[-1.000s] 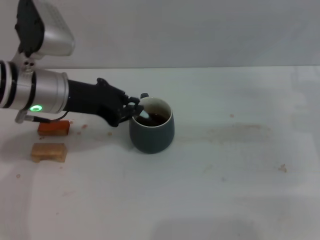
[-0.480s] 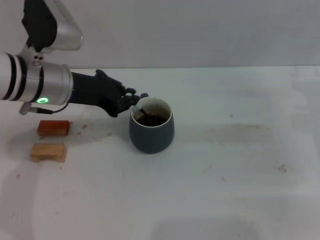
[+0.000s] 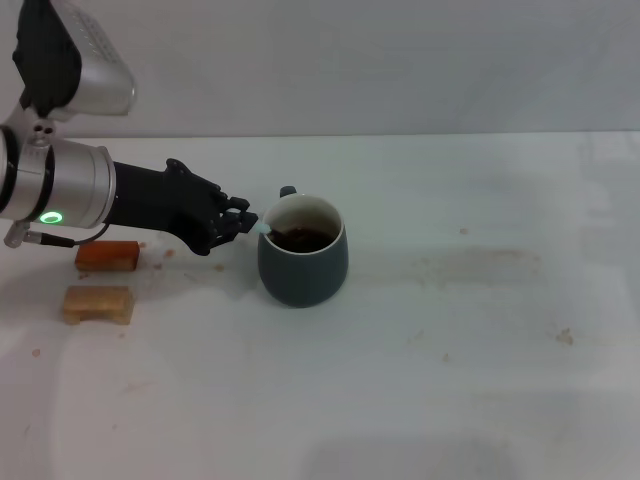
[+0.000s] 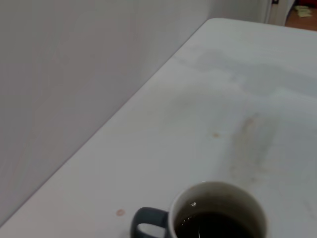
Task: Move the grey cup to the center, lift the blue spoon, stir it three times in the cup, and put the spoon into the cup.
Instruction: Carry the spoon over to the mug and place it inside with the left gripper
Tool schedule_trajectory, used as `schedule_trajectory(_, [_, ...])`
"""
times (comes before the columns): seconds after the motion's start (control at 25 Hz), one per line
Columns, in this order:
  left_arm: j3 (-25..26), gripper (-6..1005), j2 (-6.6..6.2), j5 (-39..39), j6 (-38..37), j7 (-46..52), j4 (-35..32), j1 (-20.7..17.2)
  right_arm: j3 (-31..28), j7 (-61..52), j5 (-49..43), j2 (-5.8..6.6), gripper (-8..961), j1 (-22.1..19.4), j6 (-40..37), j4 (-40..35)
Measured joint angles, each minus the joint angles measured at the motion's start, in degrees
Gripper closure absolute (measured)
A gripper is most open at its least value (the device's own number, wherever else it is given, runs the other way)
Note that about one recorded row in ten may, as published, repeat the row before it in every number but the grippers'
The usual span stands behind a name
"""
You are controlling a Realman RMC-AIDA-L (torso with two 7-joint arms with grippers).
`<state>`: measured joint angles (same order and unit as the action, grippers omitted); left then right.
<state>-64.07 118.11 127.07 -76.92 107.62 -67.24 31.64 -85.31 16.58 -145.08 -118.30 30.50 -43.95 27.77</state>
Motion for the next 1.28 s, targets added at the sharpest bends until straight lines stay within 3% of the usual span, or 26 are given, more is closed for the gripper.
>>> schedule_trajectory(0.32, [-1.0, 854, 0.30, -1.8, -2.2, 1.9, -2.1, -0.2, 0.3, -0.3, -0.1, 0.00, 408, 0.1, 0.0, 0.0])
schedule_trajectory(0.6, [-4.2, 854, 0.43, -3.2, 5.9, 1.6, 1.3, 1.8, 0.3, -0.3, -0.1, 0.00, 408, -0.2, 0.0, 0.0])
schedule_trajectory(0.8, [-3.4, 854, 0.45, -1.4, 10.3, 1.6, 4.5, 3.9, 0.3, -0.4, -0.1, 0.00, 408, -0.3, 0.0, 0.0])
schedule_trajectory(1.08, [-1.3, 854, 0.20, 4.0, 9.5, 3.9, 3.8, 3.7, 0.0, -0.3, -0.1, 0.01, 408, -0.3, 0.0, 0.0])
schedule_trajectory(1.28, [0.8, 854, -0.05, 6.2, 4.6, 5.7, 1.1, 2.7, 0.0, -0.3, -0.1, 0.10, 408, -0.2, 0.0, -0.2])
